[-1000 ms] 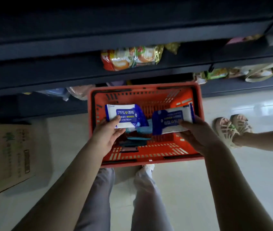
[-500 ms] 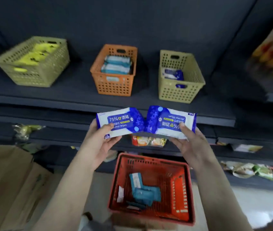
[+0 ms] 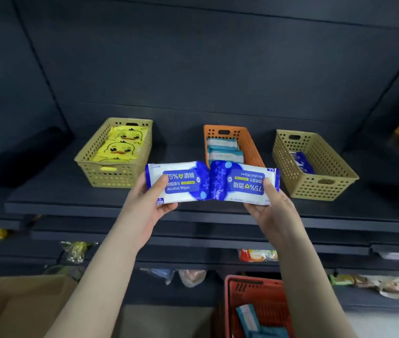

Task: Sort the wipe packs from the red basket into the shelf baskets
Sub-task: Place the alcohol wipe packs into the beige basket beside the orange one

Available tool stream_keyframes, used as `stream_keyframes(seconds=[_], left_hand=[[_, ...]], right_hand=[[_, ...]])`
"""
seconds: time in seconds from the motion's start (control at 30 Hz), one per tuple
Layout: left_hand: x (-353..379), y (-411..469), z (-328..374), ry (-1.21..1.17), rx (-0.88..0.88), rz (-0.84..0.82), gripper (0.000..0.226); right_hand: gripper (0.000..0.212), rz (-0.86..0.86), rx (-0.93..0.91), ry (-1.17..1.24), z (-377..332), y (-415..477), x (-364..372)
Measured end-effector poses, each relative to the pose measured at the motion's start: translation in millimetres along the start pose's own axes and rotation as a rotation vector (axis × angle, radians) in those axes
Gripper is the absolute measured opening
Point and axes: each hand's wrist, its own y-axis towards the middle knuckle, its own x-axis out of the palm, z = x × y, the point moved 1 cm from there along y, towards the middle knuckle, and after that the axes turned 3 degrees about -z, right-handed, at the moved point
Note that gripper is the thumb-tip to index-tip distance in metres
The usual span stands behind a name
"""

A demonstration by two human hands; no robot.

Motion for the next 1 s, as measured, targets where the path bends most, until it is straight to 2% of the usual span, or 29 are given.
stream_keyframes(seconds=[0.1, 0.3, 0.4, 0.53, 0.67, 0.8, 0.93, 1.0], left_hand=[[-16.2, 19.6, 14.1, 0.049, -0.006, -0.015, 0.033], [-5.4, 67.3, 15.3, 0.077, -0.002, -0.039, 0.031], [16.3, 97.4, 3.4, 0.067, -0.035, -0.08, 0.036], [56.6, 145.1, -12.5, 0.093, -0.092, -0.149, 0.032], [106.7, 194.3, -32.1, 0.102, -0.132, -0.201, 0.03], [155.1, 235.4, -53.3, 0.124, -0.161, -0.229, 0.03], [195.3, 261.5, -72.4, 0.134, -0.178, -0.244, 0.025], [213.2, 272.9, -78.4, 0.147, -0.187, -0.249, 0.028]], right_hand=[[0.024, 0.007, -0.04, 0.005, 11.3, 8.2, 21.3], [0.012, 0.075, -0.118, 0.031, 8.5, 36.6, 32.9], [0.027, 0.079, -0.145, 0.059, -1.5, 57.2, 23.8], [0.038, 0.182, -0.203, 0.143, -16.1, 97.3, 0.6], [0.024, 0.36, -0.214, 0.203, -39.4, 143.1, -34.4], [0.012, 0.356, -0.225, 0.255, -74.8, 182.1, -76.5], [0.033, 0.339, -0.197, 0.193, -112.4, 207.8, -113.4], [0.03, 0.399, -0.18, 0.079, -127.9, 218.2, -129.7]])
